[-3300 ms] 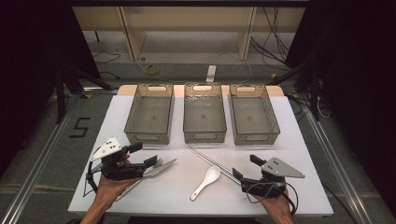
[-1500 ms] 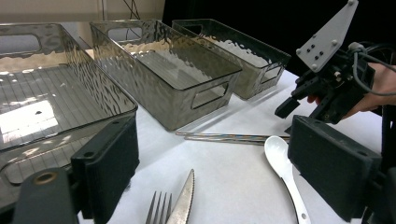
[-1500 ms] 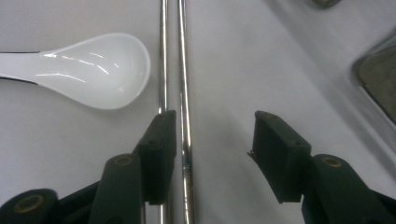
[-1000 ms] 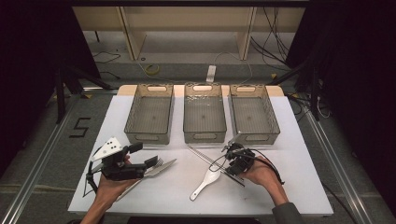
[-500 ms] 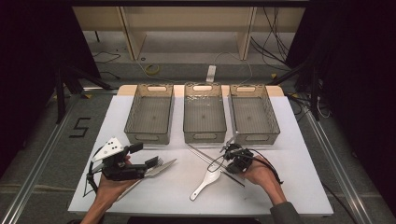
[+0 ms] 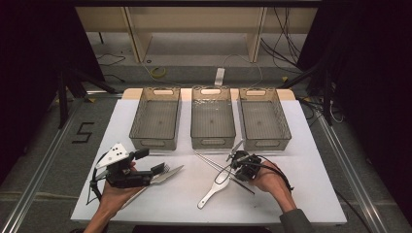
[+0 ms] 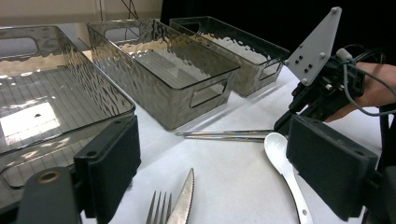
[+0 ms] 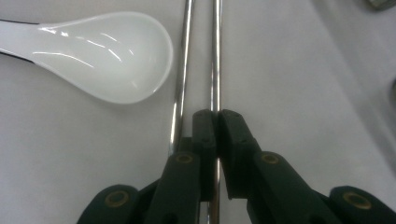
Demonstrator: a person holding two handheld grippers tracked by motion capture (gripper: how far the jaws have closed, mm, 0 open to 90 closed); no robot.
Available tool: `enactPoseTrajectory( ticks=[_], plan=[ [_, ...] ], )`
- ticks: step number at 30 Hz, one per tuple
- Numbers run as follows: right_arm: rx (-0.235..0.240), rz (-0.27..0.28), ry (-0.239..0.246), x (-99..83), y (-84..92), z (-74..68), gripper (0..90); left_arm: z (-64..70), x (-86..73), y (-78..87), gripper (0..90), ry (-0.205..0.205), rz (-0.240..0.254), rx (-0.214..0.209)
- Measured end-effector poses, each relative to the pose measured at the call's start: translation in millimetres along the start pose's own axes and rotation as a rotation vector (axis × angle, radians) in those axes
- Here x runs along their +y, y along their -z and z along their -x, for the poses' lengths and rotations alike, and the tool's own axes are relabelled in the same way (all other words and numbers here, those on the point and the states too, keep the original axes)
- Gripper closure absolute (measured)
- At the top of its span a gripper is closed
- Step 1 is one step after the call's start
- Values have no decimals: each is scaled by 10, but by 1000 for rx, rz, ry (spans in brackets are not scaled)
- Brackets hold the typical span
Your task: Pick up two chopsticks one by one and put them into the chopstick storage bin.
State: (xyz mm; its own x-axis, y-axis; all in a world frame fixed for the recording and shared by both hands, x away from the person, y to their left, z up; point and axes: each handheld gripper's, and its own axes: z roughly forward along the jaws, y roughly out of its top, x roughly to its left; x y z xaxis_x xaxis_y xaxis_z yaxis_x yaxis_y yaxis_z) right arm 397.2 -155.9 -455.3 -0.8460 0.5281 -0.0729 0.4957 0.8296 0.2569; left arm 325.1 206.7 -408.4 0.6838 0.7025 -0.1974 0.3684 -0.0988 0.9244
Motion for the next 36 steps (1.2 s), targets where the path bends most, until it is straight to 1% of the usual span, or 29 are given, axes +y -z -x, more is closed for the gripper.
enactPoseTrajectory(
  ticks=[3,5,6,8,11,14,15,18,20,21,22,23,24,25,26,28,29,30,32,33,34,36],
  plan=[
    [10,20,10,-9,58,11,856,-2,-1,-2,172,1,-1,-2],
    [-4,30,8,-15,96,9,857,-2,1,-2,172,4,0,-6],
    [5,29,4,-16,112,-2,857,-2,1,-2,172,4,0,-6],
    [2,40,18,-14,133,-10,857,-5,1,-3,174,8,-2,-6],
    [-2,48,16,-11,173,-21,858,-7,1,-6,174,11,-3,-6],
    [5,58,11,-15,212,-24,858,-12,-1,-11,174,26,-1,-10],
    [1,60,17,-16,223,-23,858,-12,-1,-11,175,26,-1,-10],
    [-3,66,10,-15,262,-30,858,-17,1,-10,174,49,3,-18],
    [-1,66,12,-17,281,-30,858,-3,2,-19,176,31,-5,-6],
    [-10,73,10,-18,293,-29,858,8,3,-27,176,19,-14,-3],
    [-8,71,10,-19,305,-29,858,15,3,-45,176,20,-19,-9],
    [-12,72,16,-19,321,-27,858,20,7,-69,176,20,-32,-20],
    [-7,77,17,-18,331,-26,858,27,11,-100,176,21,-42,-27],
    [-6,70,20,-15,344,-31,858,31,13,-134,177,27,-54,-40],
    [-12,77,18,-11,350,-33,858,37,17,-185,179,36,-69,-60],
    [-14,78,28,2,357,-40,858,69,21,-308,186,12,-118,-84],
    [-11,77,31,8,356,-38,858,113,21,-463,187,-25,-181,-108],
    [-13,77,33,13,356,-39,858,113,21,-463,186,-25,-181,-108],
    [-14,72,31,22,364,-42,858,145,29,-635,186,-62,-238,-121],
    [-19,80,39,26,369,-37,858,163,37,-716,186,-75,-263,-125],
    [-21,81,44,28,379,-35,858,173,48,-789,186,-98,-285,-126],
    [-15,83,45,31,391,-39,858,190,68,-905,186,-118,-308,-130]
  ],
)
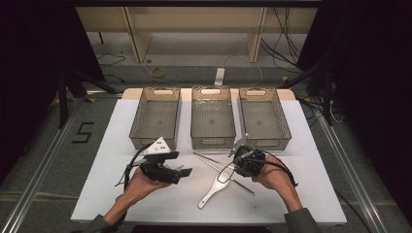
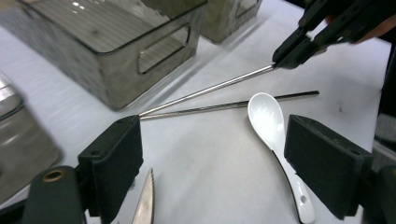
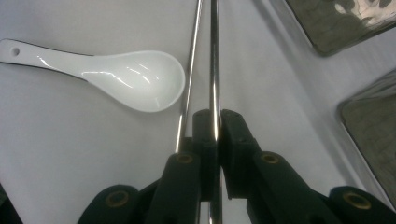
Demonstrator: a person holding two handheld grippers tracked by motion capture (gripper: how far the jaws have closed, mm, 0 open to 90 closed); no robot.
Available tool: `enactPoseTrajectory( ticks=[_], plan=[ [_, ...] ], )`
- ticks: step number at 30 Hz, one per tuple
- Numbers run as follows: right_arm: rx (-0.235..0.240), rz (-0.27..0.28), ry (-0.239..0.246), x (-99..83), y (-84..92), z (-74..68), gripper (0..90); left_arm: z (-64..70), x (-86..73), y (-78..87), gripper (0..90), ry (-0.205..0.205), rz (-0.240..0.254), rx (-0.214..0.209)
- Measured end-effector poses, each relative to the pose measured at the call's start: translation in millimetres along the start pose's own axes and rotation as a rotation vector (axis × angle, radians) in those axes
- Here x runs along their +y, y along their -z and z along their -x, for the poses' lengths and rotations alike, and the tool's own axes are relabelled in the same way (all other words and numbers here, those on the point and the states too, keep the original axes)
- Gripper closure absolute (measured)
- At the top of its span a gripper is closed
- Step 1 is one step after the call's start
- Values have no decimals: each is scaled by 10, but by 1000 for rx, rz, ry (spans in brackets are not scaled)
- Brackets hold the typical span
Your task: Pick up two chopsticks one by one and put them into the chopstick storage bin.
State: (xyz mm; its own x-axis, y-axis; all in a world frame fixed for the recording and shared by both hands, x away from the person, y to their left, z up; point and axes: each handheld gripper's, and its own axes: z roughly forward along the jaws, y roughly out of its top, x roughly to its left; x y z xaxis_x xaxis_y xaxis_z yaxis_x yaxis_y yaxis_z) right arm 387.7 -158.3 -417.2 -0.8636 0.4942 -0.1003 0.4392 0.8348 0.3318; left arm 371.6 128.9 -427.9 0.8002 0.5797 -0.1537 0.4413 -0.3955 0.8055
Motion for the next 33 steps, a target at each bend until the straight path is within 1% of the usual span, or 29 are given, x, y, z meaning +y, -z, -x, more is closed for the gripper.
enactPoseTrajectory(
  ticks=[1,2,3,4,5,6,8,9,11,15,16,18,20,22,24,25,26,28,29,30,31,32,33],
  plan=[
    [1,7,13,2,16,3,858,-1,27,-45,187,-18,-9,5],
    [-3,8,15,4,23,2,858,2,67,-134,188,-31,-29,-7],
    [-3,7,10,6,30,-3,858,2,67,-134,188,-31,-29,-7],
    [-2,5,14,5,32,-2,858,7,99,-232,192,-50,-56,-1],
    [-4,9,13,3,37,-2,858,7,99,-232,195,-50,-56,-1],
    [-8,12,13,2,46,0,858,0,118,-320,196,-65,-82,-17],
    [-8,18,19,4,62,-1,858,5,135,-400,204,-82,-99,-12],
    [-8,18,19,4,62,-1,858,5,135,-400,205,-82,-99,-12],
    [-12,23,25,13,90,-7,858,13,162,-472,208,-109,-124,-5],
    [-5,25,33,21,110,-15,858,29,233,-582,223,-125,-137,-10],
    [-6,29,35,22,115,-17,858,32,247,-609,229,-127,-144,-17],
    [-4,31,33,27,131,-30,858,31,265,-687,235,-161,-176,-22],
    [-5,34,47,30,148,-34,857,36,275,-734,240,-166,-181,-17],
    [-4,37,46,36,163,-41,858,45,284,-761,250,-171,-185,-19],
    [-2,41,57,39,177,-47,857,72,311,-813,252,-193,-204,-21],
    [-4,46,52,42,188,-58,857,103,344,-861,254,-207,-218,-36],
    [-4,49,61,45,201,-60,858,103,344,-861,257,-207,-218,-36],
    [-2,47,54,48,220,-71,858,133,361,-904,259,-204,-220,-53],
    [-1,55,64,48,247,-78,858,145,362,-920,272,-200,-214,-60],
    [0,55,65,47,259,-85,857,158,362,-935,277,-202,-218,-65],
    [0,55,65,47,259,-85,857,176,357,-955,278,-211,-222,-64],
    [2,54,77,49,282,-93,858,193,354,-968,283,-224,-229,-58],
    [2,55,73,52,289,-104,857,203,354,-973,291,-230,-232,-56]
  ],
)
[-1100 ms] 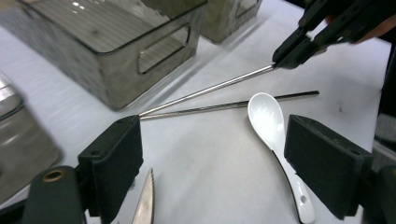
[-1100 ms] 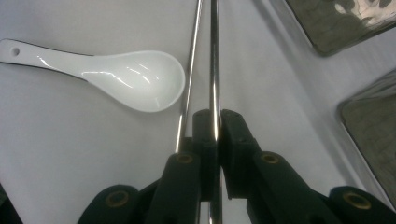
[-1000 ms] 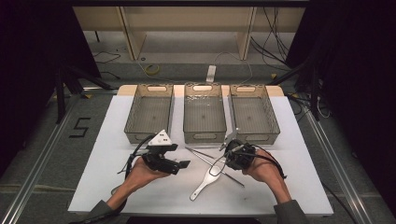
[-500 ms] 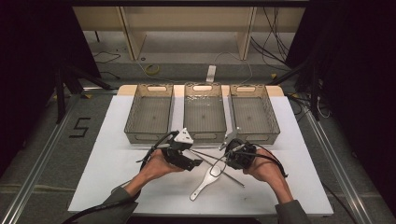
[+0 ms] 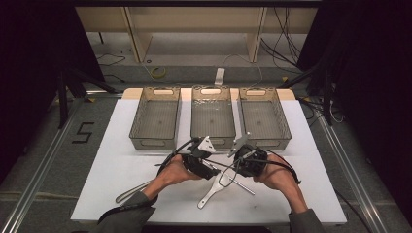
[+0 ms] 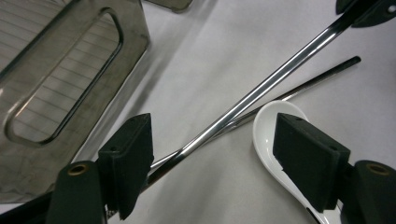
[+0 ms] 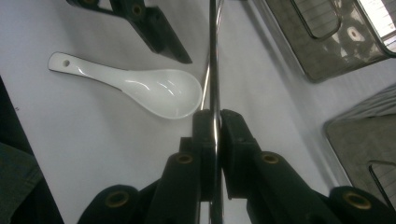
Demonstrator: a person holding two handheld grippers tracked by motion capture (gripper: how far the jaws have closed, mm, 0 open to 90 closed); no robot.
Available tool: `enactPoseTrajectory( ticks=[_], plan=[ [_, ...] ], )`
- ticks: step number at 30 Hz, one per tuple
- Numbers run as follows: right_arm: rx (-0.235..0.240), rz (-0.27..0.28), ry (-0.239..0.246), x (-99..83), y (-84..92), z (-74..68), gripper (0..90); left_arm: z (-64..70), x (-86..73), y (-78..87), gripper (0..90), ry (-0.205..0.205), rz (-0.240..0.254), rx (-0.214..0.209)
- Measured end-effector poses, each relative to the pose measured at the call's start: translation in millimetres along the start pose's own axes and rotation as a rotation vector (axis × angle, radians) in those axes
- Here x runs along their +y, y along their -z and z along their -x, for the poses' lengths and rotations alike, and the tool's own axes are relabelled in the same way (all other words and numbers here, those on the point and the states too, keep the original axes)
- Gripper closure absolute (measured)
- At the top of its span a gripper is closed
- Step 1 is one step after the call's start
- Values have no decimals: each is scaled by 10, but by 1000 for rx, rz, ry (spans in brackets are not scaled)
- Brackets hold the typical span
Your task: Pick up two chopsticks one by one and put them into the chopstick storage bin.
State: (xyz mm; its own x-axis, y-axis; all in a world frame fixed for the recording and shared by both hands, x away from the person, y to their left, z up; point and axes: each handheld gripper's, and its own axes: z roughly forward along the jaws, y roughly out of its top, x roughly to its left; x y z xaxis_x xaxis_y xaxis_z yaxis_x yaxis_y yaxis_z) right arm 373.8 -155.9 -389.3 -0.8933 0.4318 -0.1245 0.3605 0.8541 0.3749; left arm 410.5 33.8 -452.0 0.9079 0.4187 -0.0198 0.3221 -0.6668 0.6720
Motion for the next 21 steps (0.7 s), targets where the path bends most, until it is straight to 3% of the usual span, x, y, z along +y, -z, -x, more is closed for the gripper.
enactPoseTrajectory(
  ticks=[4,8,14,17,18,21],
  plan=[
    [3,1,14,5,16,-10,857,18,13,7,332,-12,5,-5],
    [9,1,27,20,27,-38,857,38,7,7,378,-67,-29,13],
    [21,5,39,44,28,-74,857,51,0,-5,460,-85,-43,23],
    [25,10,57,45,28,-72,857,68,9,9,541,-116,-59,21],
    [30,7,56,41,29,-73,856,70,15,26,612,-122,-58,16],
    [38,20,62,31,37,-68,855,90,41,81,661,-142,-57,6]
  ],
)
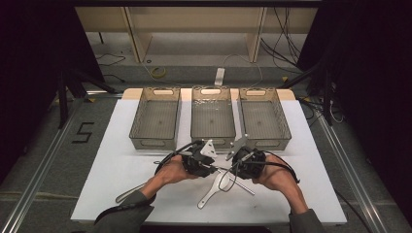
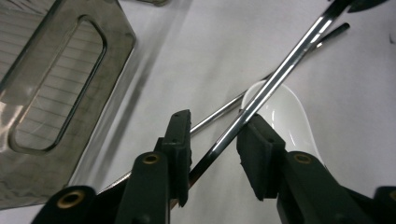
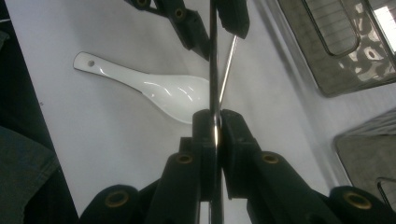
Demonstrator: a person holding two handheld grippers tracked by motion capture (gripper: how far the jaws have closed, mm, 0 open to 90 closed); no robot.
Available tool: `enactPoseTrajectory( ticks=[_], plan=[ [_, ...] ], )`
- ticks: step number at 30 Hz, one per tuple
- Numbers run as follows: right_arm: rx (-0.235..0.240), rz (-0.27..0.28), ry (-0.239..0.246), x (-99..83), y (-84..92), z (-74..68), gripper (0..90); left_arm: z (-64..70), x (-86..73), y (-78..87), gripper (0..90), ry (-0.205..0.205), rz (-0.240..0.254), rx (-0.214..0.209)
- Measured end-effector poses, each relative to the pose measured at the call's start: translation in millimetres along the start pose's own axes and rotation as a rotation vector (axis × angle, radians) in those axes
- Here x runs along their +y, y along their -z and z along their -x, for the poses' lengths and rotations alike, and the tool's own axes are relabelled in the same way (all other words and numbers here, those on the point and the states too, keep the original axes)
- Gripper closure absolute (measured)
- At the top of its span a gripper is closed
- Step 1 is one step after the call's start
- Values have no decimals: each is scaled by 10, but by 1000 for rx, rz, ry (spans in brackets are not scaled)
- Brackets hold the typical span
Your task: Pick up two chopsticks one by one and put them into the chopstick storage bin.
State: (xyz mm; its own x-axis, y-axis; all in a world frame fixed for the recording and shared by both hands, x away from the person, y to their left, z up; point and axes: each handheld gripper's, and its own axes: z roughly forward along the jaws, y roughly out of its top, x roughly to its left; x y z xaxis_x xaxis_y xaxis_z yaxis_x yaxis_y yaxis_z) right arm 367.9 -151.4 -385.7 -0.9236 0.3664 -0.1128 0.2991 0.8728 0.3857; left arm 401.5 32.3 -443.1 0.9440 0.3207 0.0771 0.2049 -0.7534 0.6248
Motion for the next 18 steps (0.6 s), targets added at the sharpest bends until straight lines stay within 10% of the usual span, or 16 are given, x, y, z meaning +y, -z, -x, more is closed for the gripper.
enactPoseTrajectory(
  ticks=[11,18],
  plan=[
    [-34,58,-16,-63,41,81,695,157,153,185,832,-177,-119,-17],
    [-132,212,-97,-94,178,163,452,99,191,288,849,-99,-102,-14]
  ],
)
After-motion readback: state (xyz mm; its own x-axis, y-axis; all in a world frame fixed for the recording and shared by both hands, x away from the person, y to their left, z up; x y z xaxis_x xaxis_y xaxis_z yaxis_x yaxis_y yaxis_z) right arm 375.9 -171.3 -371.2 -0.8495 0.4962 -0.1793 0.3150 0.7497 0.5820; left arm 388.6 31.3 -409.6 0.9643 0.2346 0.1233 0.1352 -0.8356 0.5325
